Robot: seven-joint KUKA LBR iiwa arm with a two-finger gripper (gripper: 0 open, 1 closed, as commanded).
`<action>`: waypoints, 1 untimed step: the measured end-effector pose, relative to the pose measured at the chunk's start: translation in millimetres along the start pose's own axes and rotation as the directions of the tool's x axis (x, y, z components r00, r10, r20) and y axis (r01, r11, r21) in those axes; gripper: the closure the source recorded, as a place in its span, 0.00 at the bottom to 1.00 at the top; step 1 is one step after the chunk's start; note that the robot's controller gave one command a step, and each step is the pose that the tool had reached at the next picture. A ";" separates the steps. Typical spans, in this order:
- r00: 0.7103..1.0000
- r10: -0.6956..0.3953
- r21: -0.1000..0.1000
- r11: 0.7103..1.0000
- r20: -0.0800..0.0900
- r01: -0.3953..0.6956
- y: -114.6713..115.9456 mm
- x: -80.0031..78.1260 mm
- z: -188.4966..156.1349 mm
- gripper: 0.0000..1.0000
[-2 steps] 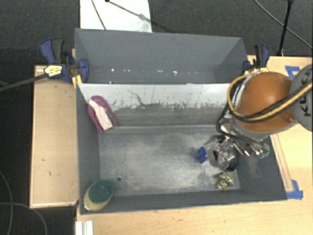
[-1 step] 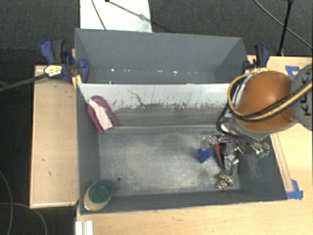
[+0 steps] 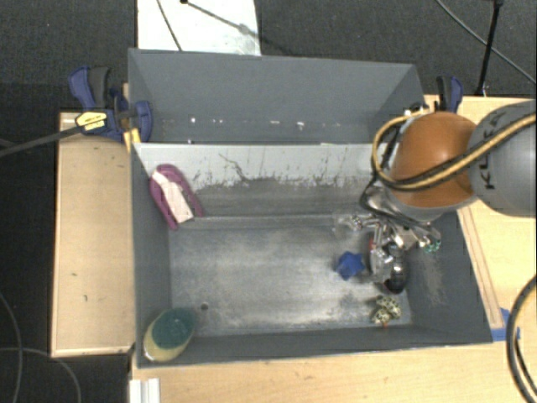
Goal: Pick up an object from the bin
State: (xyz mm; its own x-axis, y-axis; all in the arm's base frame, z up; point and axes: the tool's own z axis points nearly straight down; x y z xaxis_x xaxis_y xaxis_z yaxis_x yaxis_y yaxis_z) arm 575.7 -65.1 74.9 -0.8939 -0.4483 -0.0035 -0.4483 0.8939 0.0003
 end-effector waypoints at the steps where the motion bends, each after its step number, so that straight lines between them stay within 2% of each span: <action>1: 1.000 0.002 0.001 1.000 0.001 -0.002 0.3 0.0 -2.7 1.00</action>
Offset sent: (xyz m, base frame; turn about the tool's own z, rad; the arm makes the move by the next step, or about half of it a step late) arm 0.0000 0.0000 0.0000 0.0000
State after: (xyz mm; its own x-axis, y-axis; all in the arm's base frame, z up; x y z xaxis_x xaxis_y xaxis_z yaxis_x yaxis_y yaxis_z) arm 575.6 -64.8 77.6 -0.8949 -0.4463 -0.0049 -0.4463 0.8949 -0.0003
